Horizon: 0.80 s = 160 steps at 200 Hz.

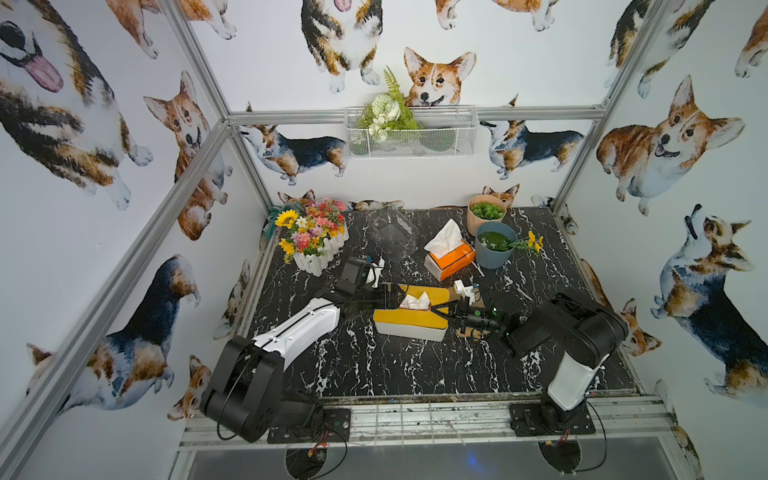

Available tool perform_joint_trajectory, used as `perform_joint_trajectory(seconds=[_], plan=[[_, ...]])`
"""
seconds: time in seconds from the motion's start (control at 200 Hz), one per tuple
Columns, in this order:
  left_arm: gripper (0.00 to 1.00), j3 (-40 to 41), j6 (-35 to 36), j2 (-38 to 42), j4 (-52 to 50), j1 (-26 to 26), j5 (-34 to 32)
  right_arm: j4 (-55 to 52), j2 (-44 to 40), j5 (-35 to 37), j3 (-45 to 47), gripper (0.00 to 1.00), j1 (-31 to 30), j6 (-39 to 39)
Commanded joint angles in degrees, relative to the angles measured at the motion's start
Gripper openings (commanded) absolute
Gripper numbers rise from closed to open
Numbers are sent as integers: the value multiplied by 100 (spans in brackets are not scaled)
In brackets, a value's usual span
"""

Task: Put the tissue paper into the tissue box
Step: Close the box lid on the tissue box.

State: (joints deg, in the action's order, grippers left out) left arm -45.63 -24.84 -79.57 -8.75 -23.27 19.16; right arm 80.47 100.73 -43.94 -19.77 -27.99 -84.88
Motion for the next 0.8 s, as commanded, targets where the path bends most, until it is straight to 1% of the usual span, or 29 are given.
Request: perform_joint_trajectory(seconds=[0.0, 0.13, 0.235, 0.51, 0.796], plan=[[97, 26, -47, -15, 133, -2, 53, -469, -157, 136, -80, 0, -23, 384], [97, 31, -47, 3, 132, -2, 53, -1022, -413, 303, -114, 0, -24, 682], [97, 31, -31, 12, 136, -2, 40, -1260, -527, 390, -150, 0, -24, 820], [97, 35, -12, 47, 147, -2, 44, -1087, -434, 422, -212, 0, -24, 661], [97, 27, -12, 47, 160, -2, 34, -667, -343, 438, 49, 0, -24, 459]])
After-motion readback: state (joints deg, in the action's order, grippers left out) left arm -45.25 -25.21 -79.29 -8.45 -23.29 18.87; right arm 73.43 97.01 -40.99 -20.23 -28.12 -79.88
